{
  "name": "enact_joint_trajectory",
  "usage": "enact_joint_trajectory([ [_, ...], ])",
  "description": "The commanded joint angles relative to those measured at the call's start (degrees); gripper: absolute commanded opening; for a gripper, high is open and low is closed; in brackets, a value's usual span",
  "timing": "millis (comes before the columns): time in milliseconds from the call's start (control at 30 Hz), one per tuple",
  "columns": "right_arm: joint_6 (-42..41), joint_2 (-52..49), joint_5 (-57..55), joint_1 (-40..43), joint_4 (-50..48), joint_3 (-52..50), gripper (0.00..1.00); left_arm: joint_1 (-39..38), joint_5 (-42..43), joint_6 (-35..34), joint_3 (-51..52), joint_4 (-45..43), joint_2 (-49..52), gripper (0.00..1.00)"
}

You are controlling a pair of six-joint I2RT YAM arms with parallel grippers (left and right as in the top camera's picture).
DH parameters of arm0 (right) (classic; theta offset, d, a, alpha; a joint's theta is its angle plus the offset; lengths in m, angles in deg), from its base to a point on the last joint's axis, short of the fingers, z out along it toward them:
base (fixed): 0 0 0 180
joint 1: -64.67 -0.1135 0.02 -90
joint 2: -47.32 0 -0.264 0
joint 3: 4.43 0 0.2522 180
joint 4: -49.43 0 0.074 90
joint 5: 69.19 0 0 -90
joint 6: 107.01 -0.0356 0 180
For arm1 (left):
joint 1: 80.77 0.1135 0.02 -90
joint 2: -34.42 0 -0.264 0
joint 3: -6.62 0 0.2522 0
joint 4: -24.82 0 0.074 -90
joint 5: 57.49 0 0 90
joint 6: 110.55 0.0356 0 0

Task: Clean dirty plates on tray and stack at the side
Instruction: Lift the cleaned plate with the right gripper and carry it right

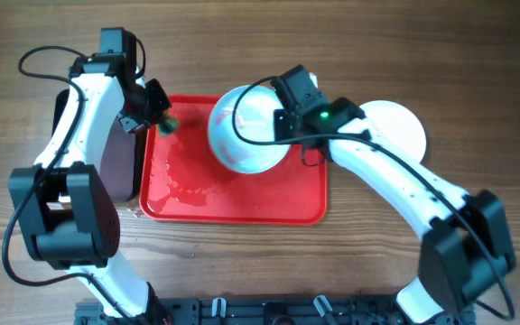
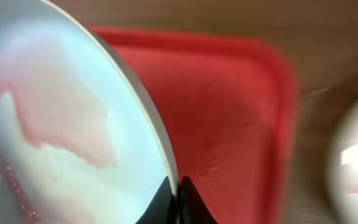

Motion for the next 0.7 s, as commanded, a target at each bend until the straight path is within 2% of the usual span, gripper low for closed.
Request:
enact_joint_trajectory([
  [0, 7.41, 2.38, -16.26, -0.66, 1.22, 0.13, 0.04, -0.63, -0.55, 1.14, 3.41, -1.14, -0.55, 0.04],
  [133, 8.59, 2.38, -26.1, -3.91, 1.33, 0.13, 0.04, -1.31, -0.33, 1.14, 5.77, -1.68, -0.55, 0.04],
  [300, 13.09, 2.38, -40.74, -11.08, 1.05, 0.13, 0.04, -3.02, -0.31, 1.16, 5.99, -1.77, -0.55, 0.04],
  [533, 14.56, 2.38, -62.31, -22.25, 0.35, 0.13, 0.04, -5.18, -0.33, 1.16, 5.99, -3.87, -0.55, 0.04],
  [667, 14.56, 2.38, -68.78, -24.98, -0.07, 0.13, 0.04, -5.16, -0.35, 1.16, 5.99, -3.87, -0.55, 0.04],
])
